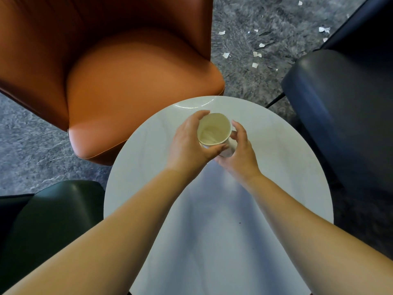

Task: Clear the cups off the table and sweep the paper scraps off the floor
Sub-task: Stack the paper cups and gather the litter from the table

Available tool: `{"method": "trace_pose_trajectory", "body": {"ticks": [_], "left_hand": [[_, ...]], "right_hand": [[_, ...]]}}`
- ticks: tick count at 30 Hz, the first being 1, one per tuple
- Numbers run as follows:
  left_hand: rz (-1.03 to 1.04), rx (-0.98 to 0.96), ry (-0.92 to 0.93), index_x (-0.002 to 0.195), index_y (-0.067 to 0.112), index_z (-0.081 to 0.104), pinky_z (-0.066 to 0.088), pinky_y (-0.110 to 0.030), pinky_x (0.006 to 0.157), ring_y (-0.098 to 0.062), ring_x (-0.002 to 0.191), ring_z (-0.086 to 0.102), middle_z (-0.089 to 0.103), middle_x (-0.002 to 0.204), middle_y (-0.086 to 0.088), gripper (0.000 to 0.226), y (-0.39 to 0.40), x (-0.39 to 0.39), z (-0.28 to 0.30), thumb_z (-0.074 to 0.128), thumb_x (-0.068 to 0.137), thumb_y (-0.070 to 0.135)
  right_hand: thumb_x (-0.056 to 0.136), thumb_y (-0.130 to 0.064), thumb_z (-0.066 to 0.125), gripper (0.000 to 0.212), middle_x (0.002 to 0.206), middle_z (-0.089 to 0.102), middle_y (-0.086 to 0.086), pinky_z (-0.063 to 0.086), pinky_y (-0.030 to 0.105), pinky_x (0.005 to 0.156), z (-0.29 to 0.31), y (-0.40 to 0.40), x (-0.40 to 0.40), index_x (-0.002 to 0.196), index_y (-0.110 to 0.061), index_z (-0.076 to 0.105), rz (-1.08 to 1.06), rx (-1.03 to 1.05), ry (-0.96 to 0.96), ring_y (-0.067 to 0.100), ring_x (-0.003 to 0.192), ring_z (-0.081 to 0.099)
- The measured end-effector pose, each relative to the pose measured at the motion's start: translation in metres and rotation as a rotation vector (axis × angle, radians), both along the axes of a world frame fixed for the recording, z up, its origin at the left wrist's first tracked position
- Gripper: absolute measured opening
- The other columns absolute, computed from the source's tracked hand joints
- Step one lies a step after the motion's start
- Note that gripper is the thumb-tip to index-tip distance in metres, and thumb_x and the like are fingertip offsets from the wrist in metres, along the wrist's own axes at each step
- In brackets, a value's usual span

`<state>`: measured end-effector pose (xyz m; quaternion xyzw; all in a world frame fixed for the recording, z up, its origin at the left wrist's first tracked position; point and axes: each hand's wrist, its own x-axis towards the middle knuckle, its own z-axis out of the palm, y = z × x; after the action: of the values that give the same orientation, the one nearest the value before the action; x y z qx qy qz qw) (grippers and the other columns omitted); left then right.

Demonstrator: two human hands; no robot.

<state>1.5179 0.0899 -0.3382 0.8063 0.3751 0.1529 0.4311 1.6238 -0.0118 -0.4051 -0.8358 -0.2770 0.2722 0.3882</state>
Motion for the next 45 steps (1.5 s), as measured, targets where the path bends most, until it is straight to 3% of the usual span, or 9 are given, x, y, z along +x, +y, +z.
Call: {"method": "trace_pose_trajectory", "body": {"ticks": [4, 9, 12, 19, 25, 31, 35, 39, 45], "left_hand": [[-0.072, -0.009, 0.122, 0.13, 0.03, 0.05, 0.043, -0.025, 0.097, -0.009, 0.119, 0.051, 0.055, 0.13, 0.013, 0.074, -0.001, 0.0, -0.023, 0.085, 0.066, 0.04], [-0.08, -0.059, 0.152, 0.137, 0.034, 0.044, 0.041, -0.024, 0.102, -0.005, 0.126, 0.045, 0.045, 0.142, 0.014, 0.083, -0.005, -0.01, -0.037, 0.086, 0.066, 0.036], [-0.108, -0.113, 0.169, 0.142, 0.035, 0.037, 0.048, -0.036, 0.099, -0.009, 0.124, 0.048, 0.047, 0.142, 0.013, 0.091, -0.009, -0.014, -0.032, 0.086, 0.066, 0.036], [-0.287, -0.128, 0.305, 0.148, 0.032, 0.026, 0.047, -0.039, 0.102, -0.011, 0.122, 0.051, 0.046, 0.144, 0.011, 0.101, -0.02, -0.035, 0.0, 0.081, 0.065, 0.047], [-0.572, 0.131, 0.546, 0.147, 0.027, 0.032, 0.042, -0.04, 0.105, -0.02, 0.131, 0.045, 0.045, 0.146, 0.004, 0.073, -0.061, -0.028, 0.033, 0.062, 0.085, 0.053], [-0.869, 0.349, 0.552, 0.146, 0.023, 0.035, 0.037, -0.039, 0.109, -0.023, 0.135, 0.039, 0.04, 0.149, -0.001, 0.064, -0.133, 0.016, 0.072, 0.055, 0.092, 0.049], [-0.967, 0.452, 0.537, 0.146, 0.024, 0.036, 0.037, -0.038, 0.109, -0.022, 0.136, 0.038, 0.042, 0.149, 0.0, 0.062, -0.184, 0.054, 0.087, 0.054, 0.093, 0.049], [-1.04, 0.565, 0.524, 0.146, 0.024, 0.036, 0.035, -0.036, 0.109, -0.02, 0.136, 0.037, 0.042, 0.148, 0.002, 0.061, -0.242, 0.094, 0.095, 0.051, 0.093, 0.051], [-1.177, 0.646, 0.487, 0.146, 0.026, 0.036, 0.034, -0.038, 0.109, -0.02, 0.135, 0.037, 0.041, 0.149, 0.002, 0.06, -0.328, 0.151, 0.103, 0.051, 0.093, 0.051]], "right_hand": [[0.065, -0.027, 0.079, 0.083, 0.125, 0.057, -0.006, 0.053, 0.035, 0.085, -0.008, -0.002, -0.008, 0.136, -0.031, 0.036, 0.014, 0.02, 0.06, 0.018, 0.11, 0.057], [0.069, -0.014, 0.08, 0.059, 0.109, 0.062, -0.01, 0.042, 0.002, 0.068, -0.013, 0.002, -0.018, 0.121, -0.022, 0.054, 0.025, 0.064, 0.084, 0.009, 0.097, 0.06], [0.067, -0.016, 0.083, 0.062, 0.114, 0.062, -0.005, 0.042, 0.005, 0.069, -0.009, -0.004, -0.019, 0.121, -0.02, 0.053, 0.026, 0.059, 0.087, 0.012, 0.1, 0.06], [0.07, -0.025, 0.084, 0.065, 0.113, 0.056, -0.01, 0.048, 0.023, 0.076, 0.029, -0.084, -0.023, 0.12, -0.026, 0.042, -0.194, 0.03, 0.122, 0.014, 0.1, 0.058], [0.065, -0.02, 0.087, 0.076, 0.113, 0.055, -0.014, 0.048, 0.027, 0.084, 0.076, -0.201, -0.037, 0.125, -0.032, 0.042, -0.486, 0.025, 0.085, 0.011, 0.103, 0.056], [0.062, -0.018, 0.088, 0.079, 0.121, 0.058, 0.001, 0.051, 0.038, 0.091, 0.112, -0.301, -0.044, 0.129, -0.02, 0.045, -0.726, 0.015, 0.068, 0.022, 0.112, 0.057], [0.06, -0.019, 0.09, 0.083, 0.123, 0.058, 0.004, 0.048, 0.032, 0.088, 0.125, -0.361, -0.031, 0.13, -0.017, 0.044, -0.829, 0.006, 0.047, 0.023, 0.111, 0.057], [0.063, -0.02, 0.089, 0.085, 0.111, 0.056, -0.007, 0.042, 0.026, 0.077, 0.14, -0.418, -0.013, 0.133, -0.023, 0.041, -0.909, -0.006, 0.054, 0.016, 0.099, 0.054], [0.06, -0.019, 0.09, 0.081, 0.12, 0.062, 0.004, 0.04, 0.024, 0.078, 0.152, -0.49, 0.015, 0.129, -0.017, 0.046, -1.037, -0.036, 0.016, 0.027, 0.109, 0.059]]}}
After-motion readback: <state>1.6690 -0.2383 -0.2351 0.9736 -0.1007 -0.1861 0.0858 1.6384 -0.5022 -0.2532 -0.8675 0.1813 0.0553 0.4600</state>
